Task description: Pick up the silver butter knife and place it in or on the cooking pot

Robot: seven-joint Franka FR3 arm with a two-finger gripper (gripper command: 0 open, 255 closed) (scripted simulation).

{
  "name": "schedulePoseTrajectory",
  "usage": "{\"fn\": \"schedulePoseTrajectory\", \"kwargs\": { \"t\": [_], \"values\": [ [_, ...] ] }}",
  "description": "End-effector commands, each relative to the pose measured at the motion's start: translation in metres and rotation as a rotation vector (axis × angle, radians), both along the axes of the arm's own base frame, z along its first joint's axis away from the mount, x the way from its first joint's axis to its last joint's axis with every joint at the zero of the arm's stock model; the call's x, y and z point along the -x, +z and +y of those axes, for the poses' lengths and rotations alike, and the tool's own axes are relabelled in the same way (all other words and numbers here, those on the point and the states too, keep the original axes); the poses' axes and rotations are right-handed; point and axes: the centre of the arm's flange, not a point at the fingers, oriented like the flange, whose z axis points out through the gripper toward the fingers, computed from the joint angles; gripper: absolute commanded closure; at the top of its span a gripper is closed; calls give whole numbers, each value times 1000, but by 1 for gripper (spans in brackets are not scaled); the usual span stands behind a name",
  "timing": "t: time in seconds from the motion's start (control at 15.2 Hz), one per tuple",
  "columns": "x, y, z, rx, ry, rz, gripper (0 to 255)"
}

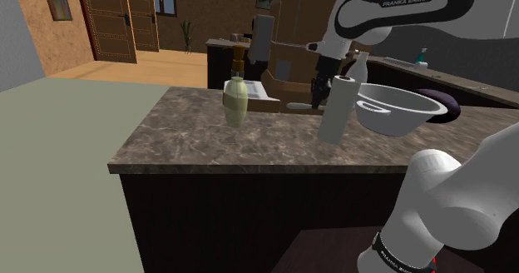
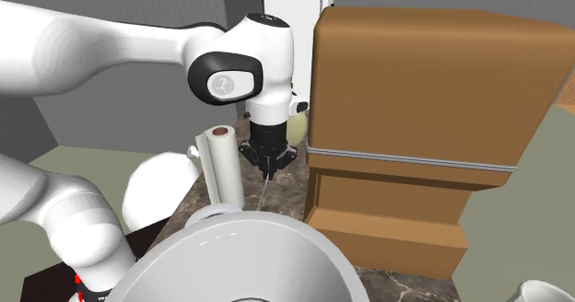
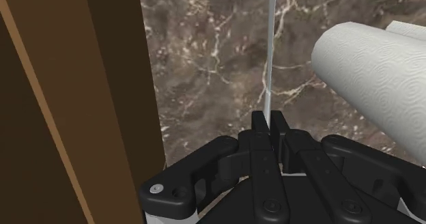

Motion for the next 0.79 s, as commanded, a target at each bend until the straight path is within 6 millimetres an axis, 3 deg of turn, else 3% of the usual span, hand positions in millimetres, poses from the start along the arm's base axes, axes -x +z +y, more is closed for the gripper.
{"fn": "schedulePoseTrajectory", "kwargs": {
  "t": [0.0, 0.73],
  "values": [
    [-3, 17, -5, 7, -5, -33, 255],
    [-3, 75, -5, 7, -5, -33, 255]
  ]
}}
